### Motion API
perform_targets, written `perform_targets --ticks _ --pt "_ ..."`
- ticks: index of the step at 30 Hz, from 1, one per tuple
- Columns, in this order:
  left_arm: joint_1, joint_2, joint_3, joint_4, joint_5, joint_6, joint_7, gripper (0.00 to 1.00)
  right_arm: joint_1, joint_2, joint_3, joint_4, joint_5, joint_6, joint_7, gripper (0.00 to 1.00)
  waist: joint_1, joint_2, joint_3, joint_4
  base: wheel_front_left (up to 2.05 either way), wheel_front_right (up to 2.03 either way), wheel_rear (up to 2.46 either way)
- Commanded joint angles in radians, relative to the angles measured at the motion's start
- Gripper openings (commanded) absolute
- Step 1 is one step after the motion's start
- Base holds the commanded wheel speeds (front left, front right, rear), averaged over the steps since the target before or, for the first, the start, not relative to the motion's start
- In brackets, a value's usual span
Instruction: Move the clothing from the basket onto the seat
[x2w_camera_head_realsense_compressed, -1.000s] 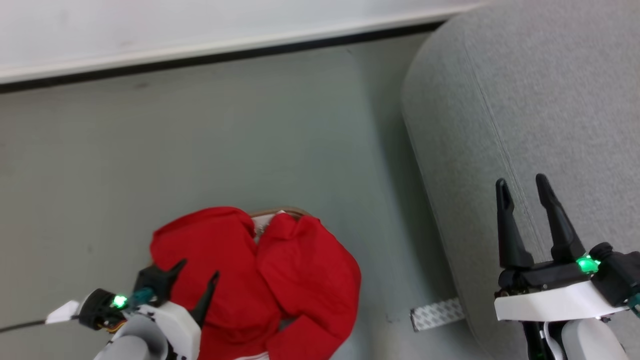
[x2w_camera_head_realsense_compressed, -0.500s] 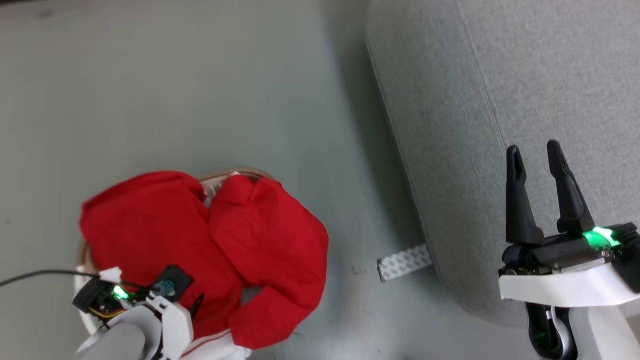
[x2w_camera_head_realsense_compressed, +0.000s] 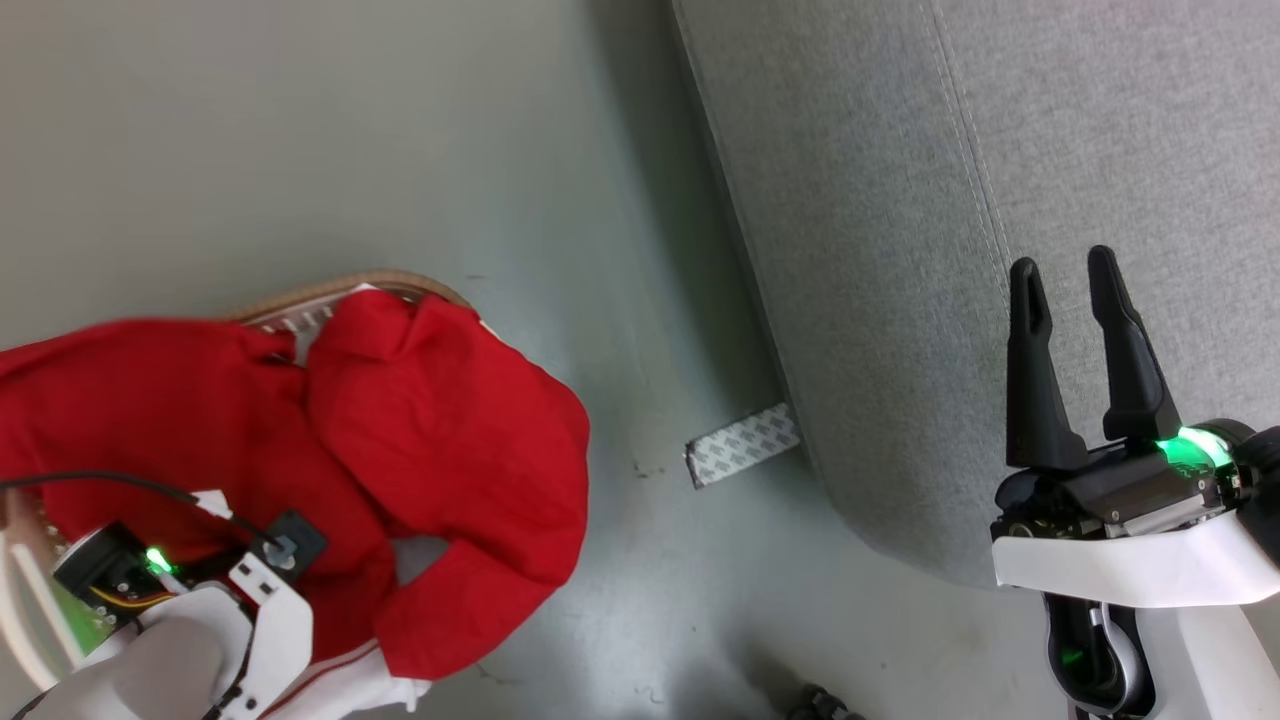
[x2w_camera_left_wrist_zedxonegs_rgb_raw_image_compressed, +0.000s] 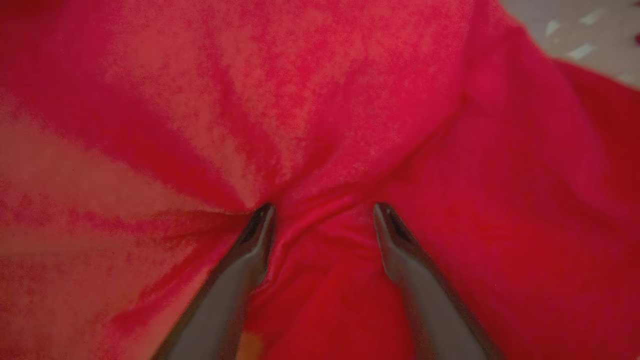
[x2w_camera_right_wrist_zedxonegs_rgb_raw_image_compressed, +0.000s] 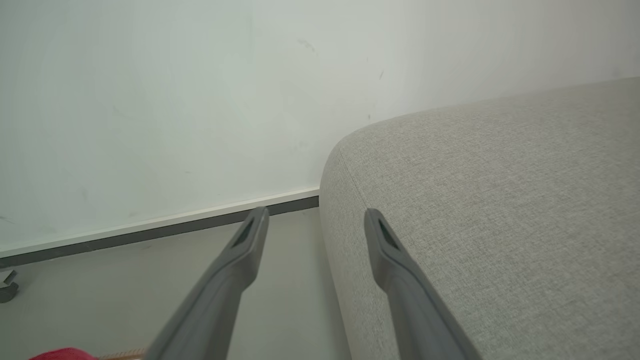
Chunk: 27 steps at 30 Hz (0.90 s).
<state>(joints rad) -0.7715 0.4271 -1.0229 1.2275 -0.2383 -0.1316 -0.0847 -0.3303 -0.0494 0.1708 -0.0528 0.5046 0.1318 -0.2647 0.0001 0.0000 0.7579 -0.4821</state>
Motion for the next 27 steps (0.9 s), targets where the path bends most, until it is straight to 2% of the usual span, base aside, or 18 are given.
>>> perform_targets --ticks 1,6,8,9,18,27 --pt "-0.007 0.016 -0.015 0.011 -0.009 0.002 0.011 1.00 -0.015 -0.002 0.005 -0.006 0.016 -0.002 0.000 1.00 -0.0001 0.0000 0.033 -0.024 0.00 0.00 0.00" --pt "-0.020 0.028 -0.046 0.021 -0.035 0.002 0.032 0.99 -0.017 -0.002 0.009 -0.010 0.022 -0.002 0.000 1.00 -0.0001 0.0000 0.057 -0.032 0.00 0.00 0.00" --pt "-0.024 0.030 -0.055 0.024 -0.047 0.002 0.036 0.38 -0.020 -0.002 0.011 -0.010 0.023 -0.002 0.000 1.00 -0.0001 0.0000 0.062 -0.032 0.00 0.00 0.00" --pt "-0.026 0.030 -0.060 0.025 -0.052 0.002 0.036 0.00 -0.021 -0.002 0.012 -0.008 0.023 -0.002 0.000 1.00 -0.0001 0.0000 0.063 -0.032 0.00 0.00 0.00" --pt "-0.027 -0.002 -0.081 0.022 -0.104 0.002 -0.006 0.00 -0.036 -0.002 0.004 0.012 0.000 -0.002 0.000 1.00 -0.0001 0.0000 0.017 -0.003 0.00 0.00 0.00" --pt "0.026 -0.103 -0.081 -0.010 -0.198 0.002 -0.108 0.00 -0.008 -0.003 -0.027 0.052 -0.054 -0.002 0.000 1.00 -0.0001 0.0000 -0.176 0.085 0.00 0.00 0.00"
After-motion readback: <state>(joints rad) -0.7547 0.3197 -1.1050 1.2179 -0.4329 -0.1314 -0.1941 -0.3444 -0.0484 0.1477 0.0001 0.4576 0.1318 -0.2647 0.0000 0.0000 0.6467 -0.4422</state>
